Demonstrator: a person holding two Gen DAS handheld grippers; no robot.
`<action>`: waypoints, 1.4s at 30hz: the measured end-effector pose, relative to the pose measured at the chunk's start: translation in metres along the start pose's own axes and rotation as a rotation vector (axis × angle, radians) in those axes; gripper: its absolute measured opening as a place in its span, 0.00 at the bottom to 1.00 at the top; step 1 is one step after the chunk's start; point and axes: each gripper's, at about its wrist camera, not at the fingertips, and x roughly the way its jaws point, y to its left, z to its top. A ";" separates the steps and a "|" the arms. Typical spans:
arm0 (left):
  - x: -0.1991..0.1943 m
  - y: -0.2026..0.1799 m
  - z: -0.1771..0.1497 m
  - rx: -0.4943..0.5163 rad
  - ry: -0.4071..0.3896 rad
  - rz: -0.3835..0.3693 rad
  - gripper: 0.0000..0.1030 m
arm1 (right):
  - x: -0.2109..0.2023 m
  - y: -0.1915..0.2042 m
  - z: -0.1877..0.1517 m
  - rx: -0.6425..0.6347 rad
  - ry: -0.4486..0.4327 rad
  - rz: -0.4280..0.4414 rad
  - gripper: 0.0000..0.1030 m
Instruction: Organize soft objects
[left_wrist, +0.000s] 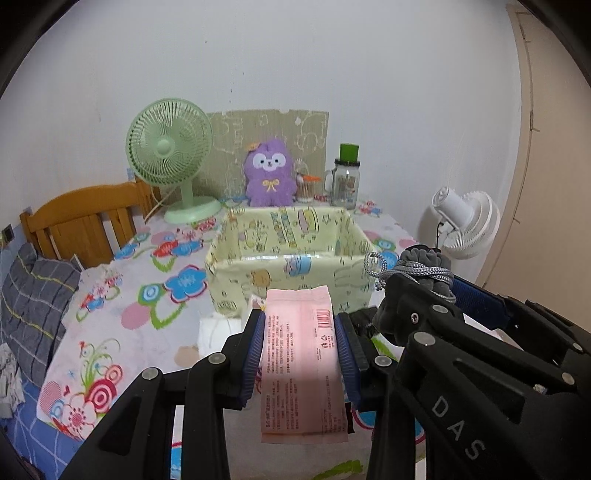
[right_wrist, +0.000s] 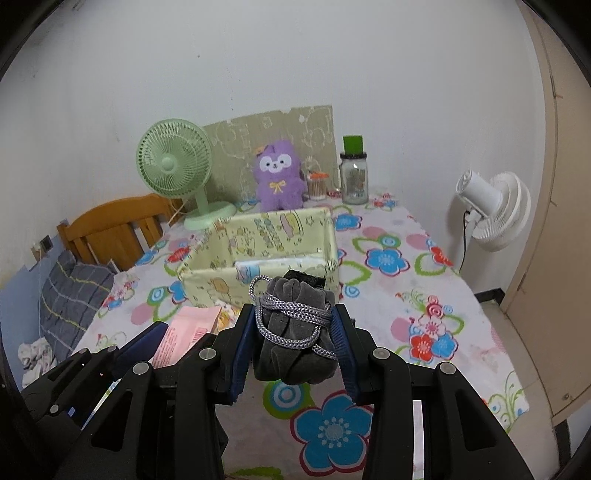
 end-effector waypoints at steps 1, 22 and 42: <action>-0.002 0.000 0.003 0.002 -0.003 -0.001 0.38 | -0.001 0.001 0.003 0.000 -0.002 0.001 0.43; -0.015 0.014 0.056 0.028 -0.081 -0.017 0.38 | -0.009 0.021 0.060 -0.019 -0.063 0.014 0.43; 0.050 0.027 0.096 0.028 -0.065 -0.016 0.38 | 0.065 0.019 0.099 -0.007 -0.053 0.059 0.43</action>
